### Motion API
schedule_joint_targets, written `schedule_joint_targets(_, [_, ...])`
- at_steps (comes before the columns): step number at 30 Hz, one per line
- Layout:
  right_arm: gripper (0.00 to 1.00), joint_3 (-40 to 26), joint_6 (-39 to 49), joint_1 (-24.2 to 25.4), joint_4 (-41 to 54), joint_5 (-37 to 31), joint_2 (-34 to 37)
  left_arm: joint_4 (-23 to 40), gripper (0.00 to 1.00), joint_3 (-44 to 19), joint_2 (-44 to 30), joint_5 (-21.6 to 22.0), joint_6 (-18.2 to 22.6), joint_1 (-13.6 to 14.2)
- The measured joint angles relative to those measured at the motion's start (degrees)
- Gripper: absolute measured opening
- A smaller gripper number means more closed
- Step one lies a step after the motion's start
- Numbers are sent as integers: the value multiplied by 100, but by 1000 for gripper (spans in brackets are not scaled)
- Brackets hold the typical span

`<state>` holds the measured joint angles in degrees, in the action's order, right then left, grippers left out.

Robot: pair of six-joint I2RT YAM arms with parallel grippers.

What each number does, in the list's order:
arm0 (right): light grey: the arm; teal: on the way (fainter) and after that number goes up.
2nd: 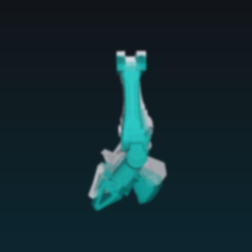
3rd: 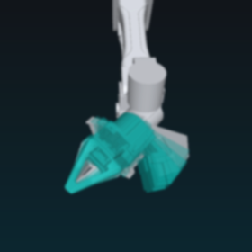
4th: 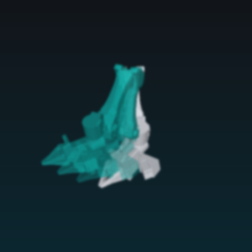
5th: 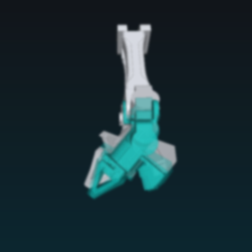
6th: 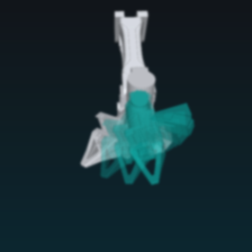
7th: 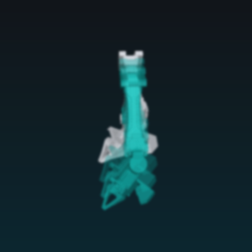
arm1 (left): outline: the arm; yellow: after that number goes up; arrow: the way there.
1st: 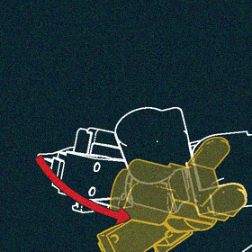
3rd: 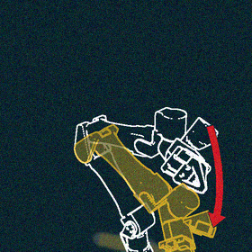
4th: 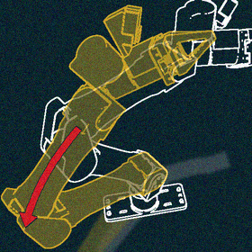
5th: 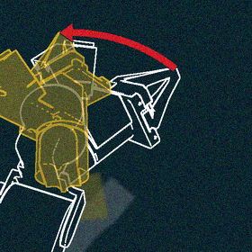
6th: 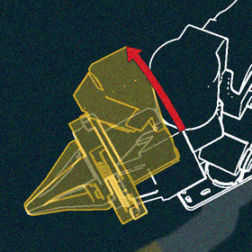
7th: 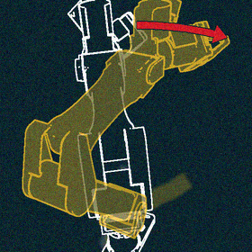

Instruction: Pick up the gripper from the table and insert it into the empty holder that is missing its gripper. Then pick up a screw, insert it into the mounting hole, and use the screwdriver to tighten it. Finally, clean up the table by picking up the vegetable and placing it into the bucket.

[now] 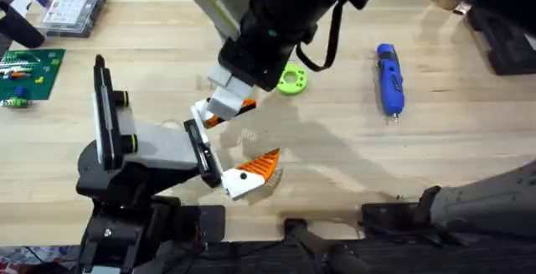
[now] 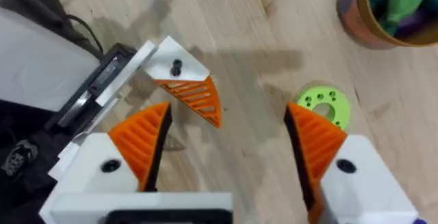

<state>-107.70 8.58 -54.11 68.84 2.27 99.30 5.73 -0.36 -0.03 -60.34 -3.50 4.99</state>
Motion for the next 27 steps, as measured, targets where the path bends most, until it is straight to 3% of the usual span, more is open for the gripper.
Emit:
schedule_joint_targets(8, [988, -132, 134, -119, 0, 22, 8, 1, 987, 0, 0, -2, 0, 0])
schedule_joint_targets(19, [957, -928, 191, -206, 166, 38, 531, 1, 986, 0, 0, -2, -1, 0])
schedule_joint_targets(27, [842, -990, 58, -384, 314, 40, 780, 1, 987, 0, 0, -3, 0, 0])
